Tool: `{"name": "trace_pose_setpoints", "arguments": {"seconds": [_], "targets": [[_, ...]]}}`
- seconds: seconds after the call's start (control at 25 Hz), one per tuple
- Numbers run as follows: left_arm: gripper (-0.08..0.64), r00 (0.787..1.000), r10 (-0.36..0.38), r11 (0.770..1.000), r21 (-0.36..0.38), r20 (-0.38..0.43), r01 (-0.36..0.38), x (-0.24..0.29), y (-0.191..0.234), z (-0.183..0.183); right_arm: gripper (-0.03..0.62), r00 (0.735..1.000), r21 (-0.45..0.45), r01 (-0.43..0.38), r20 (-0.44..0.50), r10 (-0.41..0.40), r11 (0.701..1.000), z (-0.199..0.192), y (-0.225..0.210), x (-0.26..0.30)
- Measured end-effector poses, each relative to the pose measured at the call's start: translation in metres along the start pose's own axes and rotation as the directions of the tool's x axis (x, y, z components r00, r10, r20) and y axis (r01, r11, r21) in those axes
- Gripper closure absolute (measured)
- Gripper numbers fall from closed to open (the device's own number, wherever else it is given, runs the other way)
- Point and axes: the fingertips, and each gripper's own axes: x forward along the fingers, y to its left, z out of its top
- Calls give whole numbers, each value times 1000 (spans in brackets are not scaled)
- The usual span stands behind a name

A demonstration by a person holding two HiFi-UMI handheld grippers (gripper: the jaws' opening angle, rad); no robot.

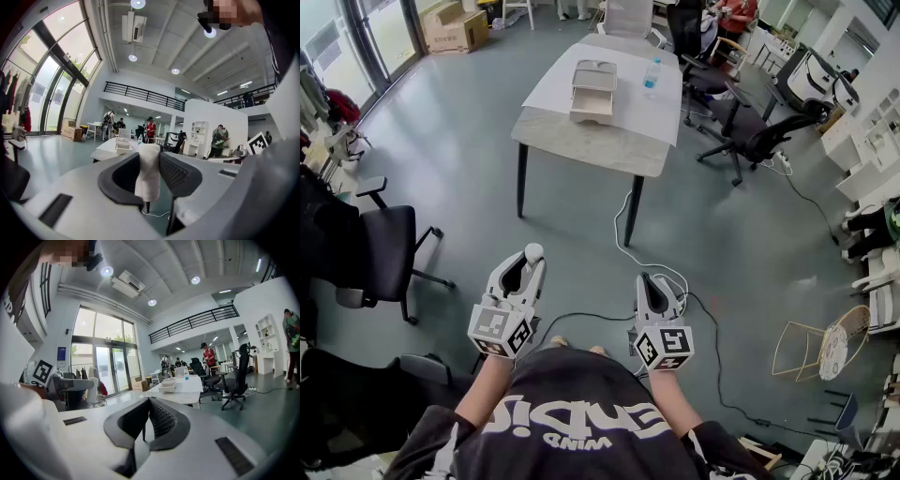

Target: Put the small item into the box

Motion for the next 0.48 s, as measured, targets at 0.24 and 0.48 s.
{"name": "trace_pose_setpoints", "arguments": {"seconds": [0.24,0.48], "targets": [[425,1000,-23,1000,11,21,23,0,23,2,569,999,-21,6,40,-5,1000,4,20,22],[425,999,-46,999,14,27,46,-1,38,2,569,997,-8,42,60,-41,999,6,24,32]]}}
